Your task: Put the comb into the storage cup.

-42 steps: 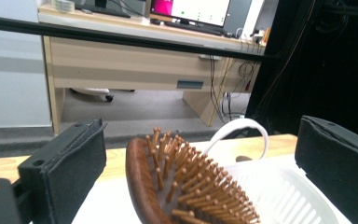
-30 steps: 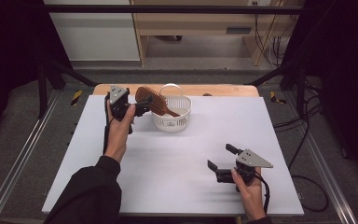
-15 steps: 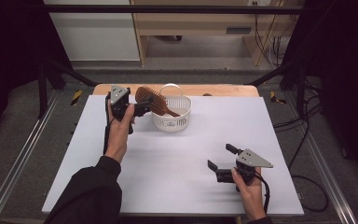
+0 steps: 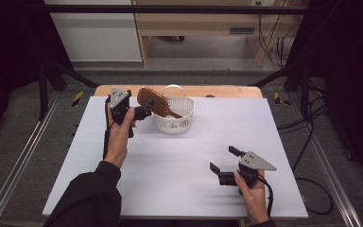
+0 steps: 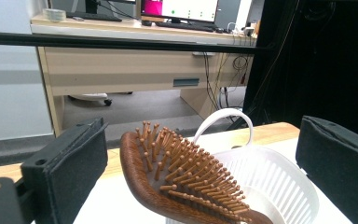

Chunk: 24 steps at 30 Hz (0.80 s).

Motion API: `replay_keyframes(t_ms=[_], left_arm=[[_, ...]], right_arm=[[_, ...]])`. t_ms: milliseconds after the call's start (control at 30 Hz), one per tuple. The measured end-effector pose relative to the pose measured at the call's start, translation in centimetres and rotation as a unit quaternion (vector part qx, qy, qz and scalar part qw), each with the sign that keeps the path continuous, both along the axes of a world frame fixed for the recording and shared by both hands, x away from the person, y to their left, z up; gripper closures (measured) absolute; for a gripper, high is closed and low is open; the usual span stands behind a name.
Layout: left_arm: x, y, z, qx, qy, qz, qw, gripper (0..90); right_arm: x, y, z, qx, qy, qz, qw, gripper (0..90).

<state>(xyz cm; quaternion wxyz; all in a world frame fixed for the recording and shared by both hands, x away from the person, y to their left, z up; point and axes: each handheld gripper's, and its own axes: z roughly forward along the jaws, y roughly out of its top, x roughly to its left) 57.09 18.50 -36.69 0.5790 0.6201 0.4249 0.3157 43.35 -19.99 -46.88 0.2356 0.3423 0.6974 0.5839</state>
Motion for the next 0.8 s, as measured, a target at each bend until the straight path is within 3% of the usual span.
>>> replay_keyframes(t_ms=[233,800], left_arm=[[-0.6,0.3,-0.2,-0.017,0.000,-0.004,0.9999,2.5],[-2.0,0.4,-0.8,0.004,0.004,-0.014,0.9999,2.8]], right_arm=[[0.0,0.0,0.0,0.000,0.000,0.000,1.0000,3.9],[0.0,0.1,0.0,-0.002,-0.003,-0.002,1.0000,3.7]])
